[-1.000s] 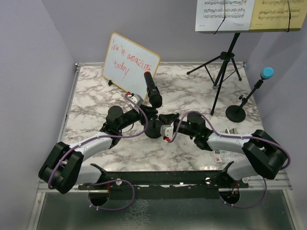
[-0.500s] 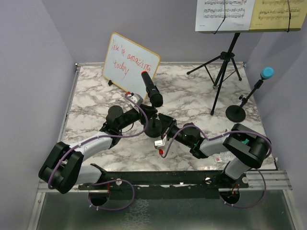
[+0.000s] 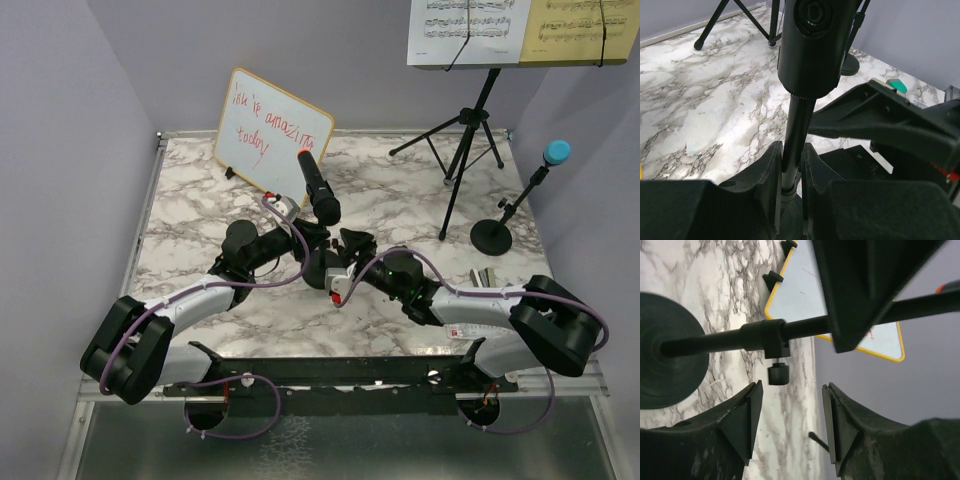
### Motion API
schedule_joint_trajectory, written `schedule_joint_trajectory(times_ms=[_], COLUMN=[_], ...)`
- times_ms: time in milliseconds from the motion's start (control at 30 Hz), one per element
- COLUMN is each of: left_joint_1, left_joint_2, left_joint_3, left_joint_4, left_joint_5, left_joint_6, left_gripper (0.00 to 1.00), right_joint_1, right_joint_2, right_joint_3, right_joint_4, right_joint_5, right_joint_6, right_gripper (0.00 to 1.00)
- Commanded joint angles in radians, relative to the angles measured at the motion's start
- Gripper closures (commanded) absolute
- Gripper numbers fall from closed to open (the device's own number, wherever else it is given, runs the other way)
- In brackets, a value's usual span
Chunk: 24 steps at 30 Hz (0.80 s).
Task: Pack up the instrument practice props
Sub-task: Unscrew the knob on the microphone stand.
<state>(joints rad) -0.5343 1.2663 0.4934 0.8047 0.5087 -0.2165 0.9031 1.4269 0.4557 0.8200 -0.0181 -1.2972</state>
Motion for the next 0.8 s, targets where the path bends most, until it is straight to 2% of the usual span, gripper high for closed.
schedule_joint_trajectory(times_ms=[0, 100, 267, 467, 633, 767], left_joint_1=[-0.013, -0.013, -0.013, -0.013, -0.013, -0.013], left_joint_2=[0.003, 0.005, 0.007, 0.006, 0.005, 0.007], left_joint_3=[0.022, 0.022, 0.024, 0.025, 0.025, 0.026], left_joint_4=[-0.018, -0.019, -0.021, -0.024, -0.027, -0.027], left_joint_5=[0.06, 0.061, 0.062, 0.062, 0.062, 0.062], left_joint_6=[-0.034, -0.033, -0.031, -0.031, -0.029, -0.029], left_gripper=[1.0, 1.0, 1.0, 1.0, 1.0, 1.0], right_joint_1=[0.0, -0.003, -0.055, -0.128, -0.179, -0.206], right_joint_2=[-0.084, -0.108, -0.14, -0.212, -0.232, -0.239], right_joint_3=[0.068, 0.095, 0.129, 0.113, 0.157, 0.122], right_joint_4=[-0.257, -0.345, -0.442, -0.399, -0.424, -0.331], right_joint_5=[-0.008, -0.026, -0.151, -0.238, -0.218, -0.193], right_joint_6=[0.361, 0.509, 0.763, 1.081, 1.421, 1.704], right_gripper=[0.41, 0.39, 0.38, 0.32, 0.26, 0.26])
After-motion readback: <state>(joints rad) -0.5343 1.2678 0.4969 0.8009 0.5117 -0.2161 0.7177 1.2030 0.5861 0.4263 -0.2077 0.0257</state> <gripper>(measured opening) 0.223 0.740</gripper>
